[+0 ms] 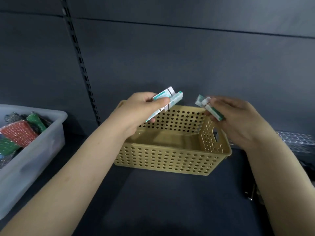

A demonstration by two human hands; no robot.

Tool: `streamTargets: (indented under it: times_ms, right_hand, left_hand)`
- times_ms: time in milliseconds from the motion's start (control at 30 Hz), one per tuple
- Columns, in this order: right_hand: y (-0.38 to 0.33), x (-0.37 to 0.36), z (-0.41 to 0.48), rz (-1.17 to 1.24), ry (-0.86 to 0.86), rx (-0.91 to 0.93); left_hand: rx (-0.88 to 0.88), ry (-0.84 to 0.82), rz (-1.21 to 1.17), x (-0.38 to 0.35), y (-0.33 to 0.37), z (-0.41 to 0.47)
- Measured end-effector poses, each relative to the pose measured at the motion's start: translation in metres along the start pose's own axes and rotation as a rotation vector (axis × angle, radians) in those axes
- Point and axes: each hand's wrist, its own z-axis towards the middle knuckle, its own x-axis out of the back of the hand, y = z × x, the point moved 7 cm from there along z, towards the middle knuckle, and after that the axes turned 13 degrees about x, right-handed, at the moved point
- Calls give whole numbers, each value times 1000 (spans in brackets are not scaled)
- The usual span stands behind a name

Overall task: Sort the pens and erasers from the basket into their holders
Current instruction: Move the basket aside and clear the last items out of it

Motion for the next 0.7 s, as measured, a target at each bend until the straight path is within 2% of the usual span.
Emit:
streamTargets:
  times_ms: [100,467,567,700]
  right_hand:
    - [2,22,-20,299,123,-67]
    - [14,190,-100,308,541,27]
    - [26,254,-124,211,627,17]
    - [39,349,-161,-134,724,5]
  left_hand:
    - [54,-57,-160,-33,7,-18]
    - [48,-302,-226,-209,52,-74]
    - [65,-353,-221,-273,62,-89]
    - [110,-402,-199,-369,66,-109]
